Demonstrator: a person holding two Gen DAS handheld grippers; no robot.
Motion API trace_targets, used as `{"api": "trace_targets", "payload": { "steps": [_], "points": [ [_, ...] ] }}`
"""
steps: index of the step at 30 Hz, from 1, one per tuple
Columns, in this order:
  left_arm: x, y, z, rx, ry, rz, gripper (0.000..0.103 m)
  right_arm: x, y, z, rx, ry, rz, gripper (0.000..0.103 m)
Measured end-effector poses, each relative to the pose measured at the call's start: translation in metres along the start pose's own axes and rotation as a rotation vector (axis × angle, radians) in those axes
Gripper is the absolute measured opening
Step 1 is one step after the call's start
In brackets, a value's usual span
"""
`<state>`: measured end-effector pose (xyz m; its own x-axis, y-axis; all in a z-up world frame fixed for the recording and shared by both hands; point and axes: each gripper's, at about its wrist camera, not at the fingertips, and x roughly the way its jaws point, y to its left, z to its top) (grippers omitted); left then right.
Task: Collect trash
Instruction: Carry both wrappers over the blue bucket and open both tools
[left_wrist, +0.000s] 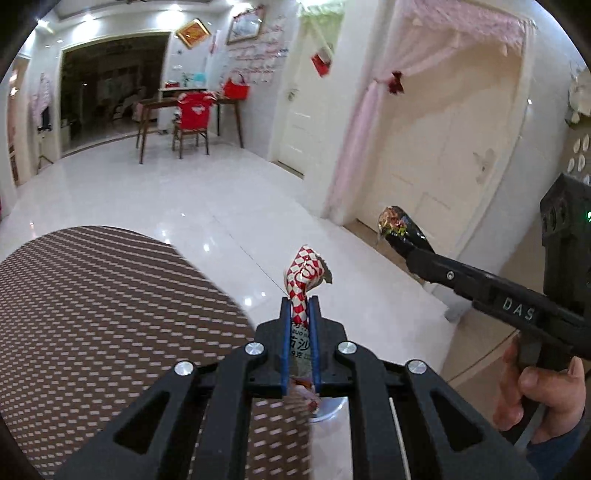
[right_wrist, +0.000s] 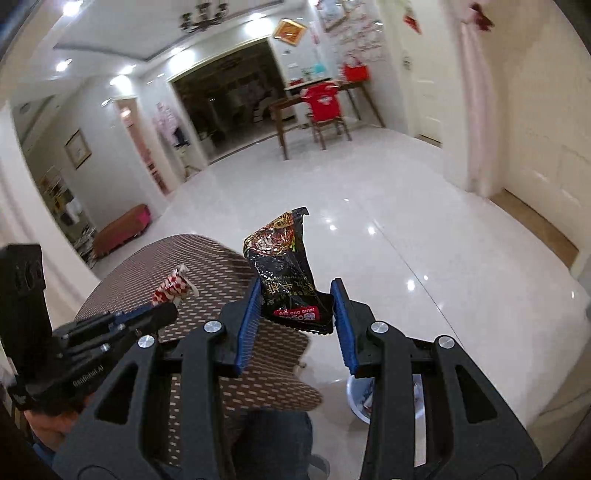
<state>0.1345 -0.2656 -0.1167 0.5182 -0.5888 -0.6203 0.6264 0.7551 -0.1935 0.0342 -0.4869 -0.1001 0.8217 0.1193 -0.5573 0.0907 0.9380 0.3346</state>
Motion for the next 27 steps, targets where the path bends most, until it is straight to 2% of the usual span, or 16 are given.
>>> {"api": "trace_targets", "payload": {
  "steps": [3,10,19,21,22,23,24,25,26,27],
  "points": [
    [0.036,-0.024,-0.001,0.020,0.054,-0.018,0.009,0.000,-0.026,-0.010,0.052,0.014,-0.037,0.038],
    [0.108,-0.043,-0.017,0.044,0.203,-0.029,0.009,0.026,-0.091,-0.036,0.191,0.099,-0.102,0.038],
    [0.176,-0.062,-0.025,0.089,0.346,-0.022,0.009,0.074,-0.144,-0.063,0.328,0.203,-0.108,0.038],
    [0.192,-0.069,-0.026,0.104,0.373,-0.015,0.013,0.080,-0.151,-0.066,0.351,0.218,-0.102,0.041],
    [0.197,-0.070,-0.026,0.104,0.384,-0.016,0.018,0.086,-0.157,-0.068,0.366,0.228,-0.093,0.046],
    [0.204,-0.067,-0.027,0.095,0.403,-0.013,0.036,0.090,-0.160,-0.069,0.376,0.233,-0.084,0.054],
    [0.210,-0.068,-0.027,0.083,0.416,-0.004,0.066,0.095,-0.165,-0.071,0.395,0.244,-0.076,0.074],
    [0.214,-0.065,-0.027,0.065,0.419,0.012,0.079,0.101,-0.172,-0.074,0.421,0.256,-0.085,0.085],
    [0.214,-0.062,-0.026,0.046,0.413,0.024,0.088,0.106,-0.179,-0.076,0.439,0.266,-0.104,0.087],
    [0.213,-0.059,-0.026,0.030,0.405,0.027,0.088,0.108,-0.182,-0.077,0.449,0.269,-0.116,0.088]
  ]
}}
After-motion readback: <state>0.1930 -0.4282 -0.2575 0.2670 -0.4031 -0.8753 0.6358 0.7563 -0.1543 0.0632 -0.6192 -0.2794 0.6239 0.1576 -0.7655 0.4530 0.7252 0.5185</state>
